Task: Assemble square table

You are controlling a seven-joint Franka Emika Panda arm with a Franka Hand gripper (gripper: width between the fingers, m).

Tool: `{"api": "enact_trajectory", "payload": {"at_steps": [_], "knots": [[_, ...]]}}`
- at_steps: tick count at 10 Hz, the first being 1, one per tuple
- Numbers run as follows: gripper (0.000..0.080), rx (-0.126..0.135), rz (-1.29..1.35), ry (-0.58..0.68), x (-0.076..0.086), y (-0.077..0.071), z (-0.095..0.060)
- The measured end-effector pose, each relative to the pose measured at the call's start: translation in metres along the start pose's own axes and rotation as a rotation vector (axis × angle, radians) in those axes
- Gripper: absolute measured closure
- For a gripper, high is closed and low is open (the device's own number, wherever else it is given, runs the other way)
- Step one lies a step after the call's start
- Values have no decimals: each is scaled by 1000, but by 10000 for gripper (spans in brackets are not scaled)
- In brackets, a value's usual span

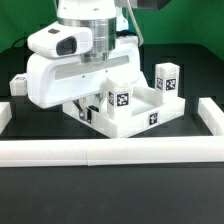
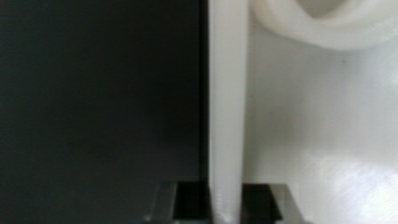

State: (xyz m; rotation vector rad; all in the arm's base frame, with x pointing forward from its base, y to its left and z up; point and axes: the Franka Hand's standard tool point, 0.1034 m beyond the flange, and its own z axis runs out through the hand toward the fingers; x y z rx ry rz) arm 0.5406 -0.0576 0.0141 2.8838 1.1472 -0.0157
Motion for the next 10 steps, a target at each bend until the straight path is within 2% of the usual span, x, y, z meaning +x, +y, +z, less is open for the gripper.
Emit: {"api": "enact_trajectory", "payload": {"at_steps": [3, 5, 7, 10], "knots": [[736, -8, -177, -17, -2, 2, 0], [735, -41, -369, -1, 25, -12, -1], [735, -40, -420, -8, 17, -5, -1], [735, -50, -622, -36, 13, -1, 0]]}}
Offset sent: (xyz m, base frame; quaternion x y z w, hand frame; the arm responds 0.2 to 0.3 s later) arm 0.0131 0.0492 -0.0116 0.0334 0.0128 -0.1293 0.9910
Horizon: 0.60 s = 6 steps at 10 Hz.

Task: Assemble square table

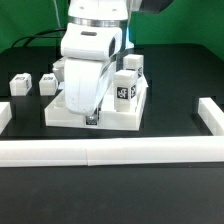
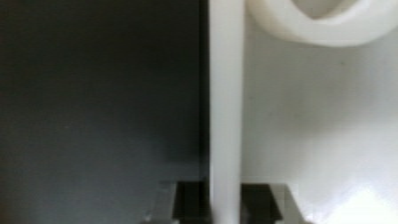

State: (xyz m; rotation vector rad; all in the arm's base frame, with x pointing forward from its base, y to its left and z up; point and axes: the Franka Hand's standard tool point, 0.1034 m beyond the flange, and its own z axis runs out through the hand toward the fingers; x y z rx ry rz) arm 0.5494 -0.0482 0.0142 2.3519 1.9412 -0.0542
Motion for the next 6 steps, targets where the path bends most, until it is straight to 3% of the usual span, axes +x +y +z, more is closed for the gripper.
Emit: {"api": "enact_trajectory", "payload": {"at_steps": [1, 2, 4, 5, 6], "knots": [[735, -1, -36, -8, 1, 0, 0], [735, -7, -110, -14, 20, 1, -2], [736, 39, -205, -12, 64, 6, -7], [737, 32, -276, -5, 71, 13, -10], [737, 33, -337, -11, 64, 11, -7]]}}
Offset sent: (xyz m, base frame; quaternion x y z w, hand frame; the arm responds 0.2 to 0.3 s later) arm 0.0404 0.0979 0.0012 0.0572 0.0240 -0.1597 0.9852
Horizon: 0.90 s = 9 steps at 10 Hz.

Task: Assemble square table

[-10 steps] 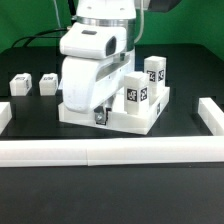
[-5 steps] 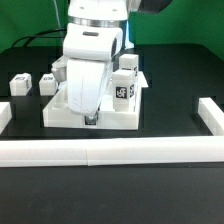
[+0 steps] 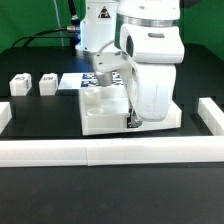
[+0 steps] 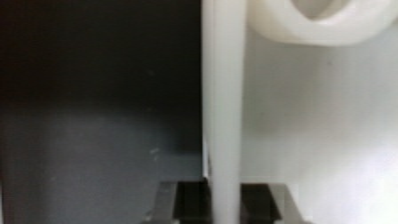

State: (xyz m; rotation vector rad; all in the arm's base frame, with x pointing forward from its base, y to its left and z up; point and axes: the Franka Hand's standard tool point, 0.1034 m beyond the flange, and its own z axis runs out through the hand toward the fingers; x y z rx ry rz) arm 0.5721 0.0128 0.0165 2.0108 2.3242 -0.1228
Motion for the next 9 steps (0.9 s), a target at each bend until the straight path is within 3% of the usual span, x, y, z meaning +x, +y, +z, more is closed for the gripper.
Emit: {"api": "enact_trajectory", "payload": {"at_steps": [4, 5, 7, 8, 9], "knots": [[739, 9, -243, -38, -11, -3, 3], [739, 10, -271, -44, -7, -4, 3], [739, -1, -447, -40, 33, -2, -1], [739, -6, -520, -31, 40, -1, -2], [739, -9, -605, -28, 35, 0, -4]]}}
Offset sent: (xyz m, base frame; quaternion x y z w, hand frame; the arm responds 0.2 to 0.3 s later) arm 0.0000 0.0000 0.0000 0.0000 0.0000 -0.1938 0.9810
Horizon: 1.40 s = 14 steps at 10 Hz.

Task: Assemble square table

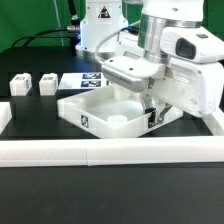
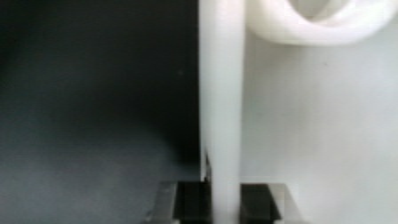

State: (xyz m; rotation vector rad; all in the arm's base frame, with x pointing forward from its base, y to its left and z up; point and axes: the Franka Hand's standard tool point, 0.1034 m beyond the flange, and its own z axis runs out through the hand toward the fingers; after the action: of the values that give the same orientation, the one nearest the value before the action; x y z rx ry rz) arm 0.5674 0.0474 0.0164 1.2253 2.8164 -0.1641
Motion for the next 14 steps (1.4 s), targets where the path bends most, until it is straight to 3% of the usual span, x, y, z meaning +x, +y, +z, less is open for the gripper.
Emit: {"api": "enact_trajectory", "payload": {"at_steps": [4, 7, 8, 9, 12, 14], "knots": [[739, 19, -195, -26, -4, -5, 3], [739, -13, -497, -7, 29, 19, -3], [739, -32, -679, -1, 23, 18, -5], [739, -33, -700, -1, 20, 15, -3], [739, -12, -820, -18, 16, 9, 0], [739, -13, -803, -12, 22, 15, -1]]}}
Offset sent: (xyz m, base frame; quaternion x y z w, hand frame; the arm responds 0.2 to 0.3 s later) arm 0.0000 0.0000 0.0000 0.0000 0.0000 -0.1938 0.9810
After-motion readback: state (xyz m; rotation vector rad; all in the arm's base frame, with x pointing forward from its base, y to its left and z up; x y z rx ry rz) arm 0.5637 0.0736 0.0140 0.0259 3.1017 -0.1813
